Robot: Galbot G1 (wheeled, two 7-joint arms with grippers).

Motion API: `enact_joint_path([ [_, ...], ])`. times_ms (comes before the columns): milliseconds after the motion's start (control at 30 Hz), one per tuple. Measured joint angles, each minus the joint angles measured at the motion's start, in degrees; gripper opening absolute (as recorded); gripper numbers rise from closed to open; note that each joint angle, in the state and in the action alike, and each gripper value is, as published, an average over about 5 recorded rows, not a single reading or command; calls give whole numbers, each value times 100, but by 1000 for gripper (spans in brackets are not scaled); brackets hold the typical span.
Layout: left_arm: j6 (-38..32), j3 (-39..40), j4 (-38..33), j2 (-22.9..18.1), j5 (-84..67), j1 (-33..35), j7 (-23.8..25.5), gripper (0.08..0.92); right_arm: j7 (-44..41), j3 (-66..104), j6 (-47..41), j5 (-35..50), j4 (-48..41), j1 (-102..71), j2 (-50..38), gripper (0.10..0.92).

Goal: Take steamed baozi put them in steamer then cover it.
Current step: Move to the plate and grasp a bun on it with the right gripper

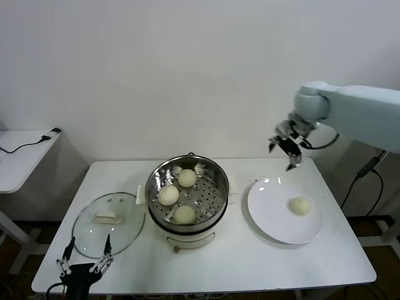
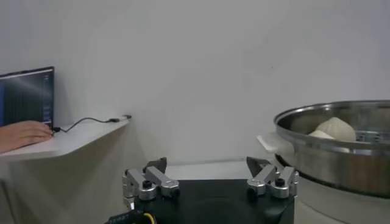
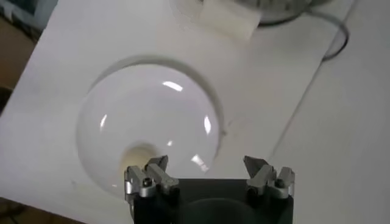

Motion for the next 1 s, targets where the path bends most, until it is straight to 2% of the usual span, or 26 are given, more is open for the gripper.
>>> enact_joint_path([
  [400, 0, 30, 5, -49, 66, 69, 6, 823, 28, 1383, -350, -463, -913, -1971, -525, 823],
  [1000, 11, 46, 65, -58, 87, 59, 6, 823, 421, 2658, -484, -926, -1788, -3376, -145, 807],
])
